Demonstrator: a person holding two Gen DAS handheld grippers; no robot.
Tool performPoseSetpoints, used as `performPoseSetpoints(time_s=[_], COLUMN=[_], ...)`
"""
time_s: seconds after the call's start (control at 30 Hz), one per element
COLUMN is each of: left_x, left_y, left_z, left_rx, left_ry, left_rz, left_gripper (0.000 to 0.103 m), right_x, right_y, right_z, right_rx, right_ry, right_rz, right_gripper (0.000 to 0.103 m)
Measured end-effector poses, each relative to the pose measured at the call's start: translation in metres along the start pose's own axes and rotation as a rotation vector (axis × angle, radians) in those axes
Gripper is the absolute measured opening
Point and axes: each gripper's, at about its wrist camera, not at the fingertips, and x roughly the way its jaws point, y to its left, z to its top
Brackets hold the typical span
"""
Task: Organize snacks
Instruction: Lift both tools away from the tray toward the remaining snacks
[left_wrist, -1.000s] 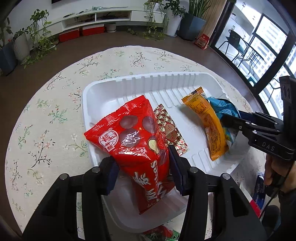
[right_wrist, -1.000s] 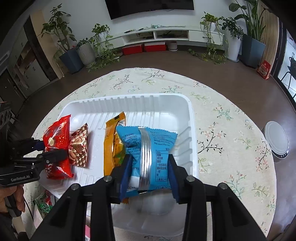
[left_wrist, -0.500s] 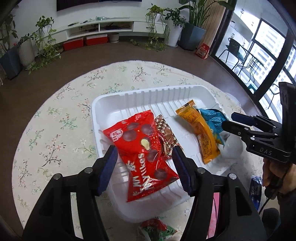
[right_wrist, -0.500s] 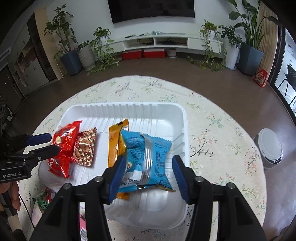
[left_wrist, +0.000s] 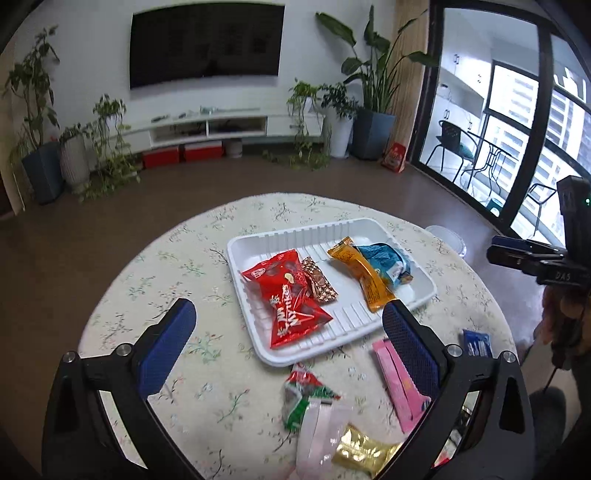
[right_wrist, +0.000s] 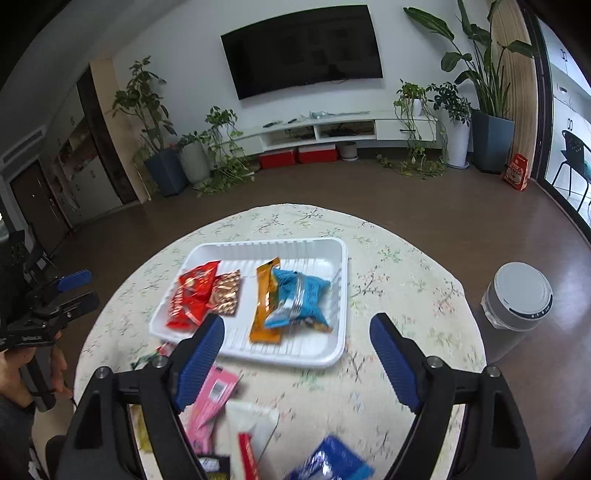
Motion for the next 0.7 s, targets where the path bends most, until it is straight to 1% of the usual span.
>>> performPoseSetpoints(time_s=[0.07,0.13,0.23,0.3,0.4,0.53,0.63,0.7], left_x=[-0.023,-0.044,-0.065,-0.076,-0.087,-0.091,-0.089,-0.089], left_y=[-0.005,-0.009,-0.015,-0.021,-0.029,-0.030,-0.028,-0.026], left_z=[-0.015,-0.034,-0.059,-0.078,-0.105,-0.135,-0.151,-0.155], left_rx=[0.011,-0.004,-0.043,-0.067,-0.122,-0.183,-0.193,-0.177], left_ry=[-0.033,-0.049,-0.047,-0.024,0.049,0.109,0.133,0.139], left_rz=[0.020,0.021,0.017,-0.003,-0.027,-0.047,-0.051,-0.048], left_gripper=[0.103,0.103,0.103,0.103,0.103,0.103,0.102,0.102], right_x=[-0.019,-0.036,-0.055,-0.064,-0.075,-0.081,-0.081,-0.078], right_y=[0.002,0.007,0.013,0.017,0.028,0.045,0.047,0.046], right_z=[-0.014,-0.031,-0.057,-0.073,-0.097,-0.130,-0.149,-0.160], right_rx=[0.008,0.009,0.030,0.044,0.060,0.055,0.072,0.086], right_ry=[-0.009,-0.015,-0.012,-0.005,0.010,0.037,0.064,0.090], right_rz=[0.014,0.024,0.044,0.055,0.077,0.088,0.092,0.089], right_gripper=[0.086,0.086,0.086,0.086,0.086,0.086,0.086,0.083])
